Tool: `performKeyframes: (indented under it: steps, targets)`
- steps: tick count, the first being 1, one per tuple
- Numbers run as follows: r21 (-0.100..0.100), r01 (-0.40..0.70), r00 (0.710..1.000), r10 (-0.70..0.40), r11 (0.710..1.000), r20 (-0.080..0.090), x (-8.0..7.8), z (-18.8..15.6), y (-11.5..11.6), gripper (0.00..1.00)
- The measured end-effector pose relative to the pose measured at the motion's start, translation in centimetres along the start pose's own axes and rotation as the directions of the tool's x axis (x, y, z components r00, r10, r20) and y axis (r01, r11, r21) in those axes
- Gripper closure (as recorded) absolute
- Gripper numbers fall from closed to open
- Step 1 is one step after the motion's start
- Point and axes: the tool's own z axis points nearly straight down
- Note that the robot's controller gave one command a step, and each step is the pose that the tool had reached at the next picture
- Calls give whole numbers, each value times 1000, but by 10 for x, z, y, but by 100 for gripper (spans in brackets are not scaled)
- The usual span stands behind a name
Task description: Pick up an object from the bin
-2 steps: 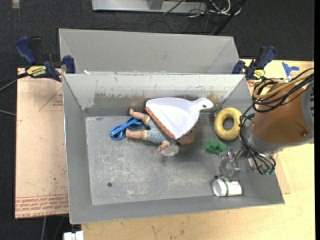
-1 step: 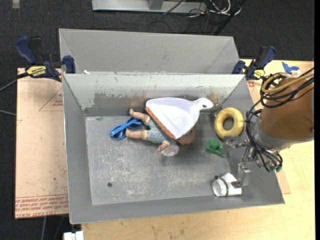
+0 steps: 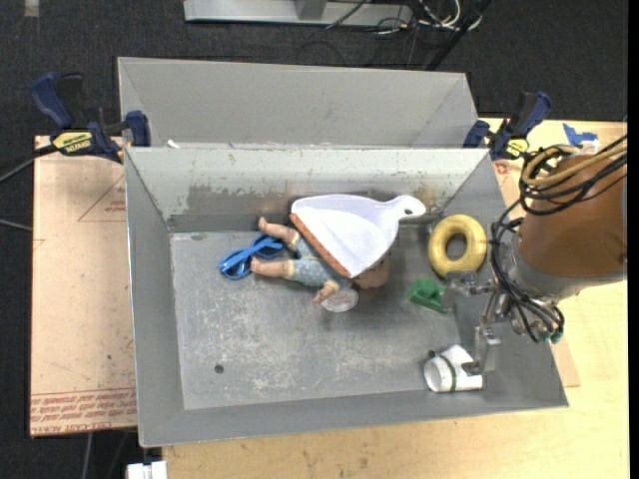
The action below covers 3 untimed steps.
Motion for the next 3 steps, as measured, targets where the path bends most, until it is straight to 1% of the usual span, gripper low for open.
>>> performKeyframes:
  steps: [1, 2, 3]
  targets:
    - [2, 95, 995, -95, 996, 7, 4, 24, -5, 0]
    - [-1, 363, 932, -363, 932, 0, 9, 54, -4, 0]
    - [8, 547, 837, -547, 837, 12, -5, 58, 3, 100]
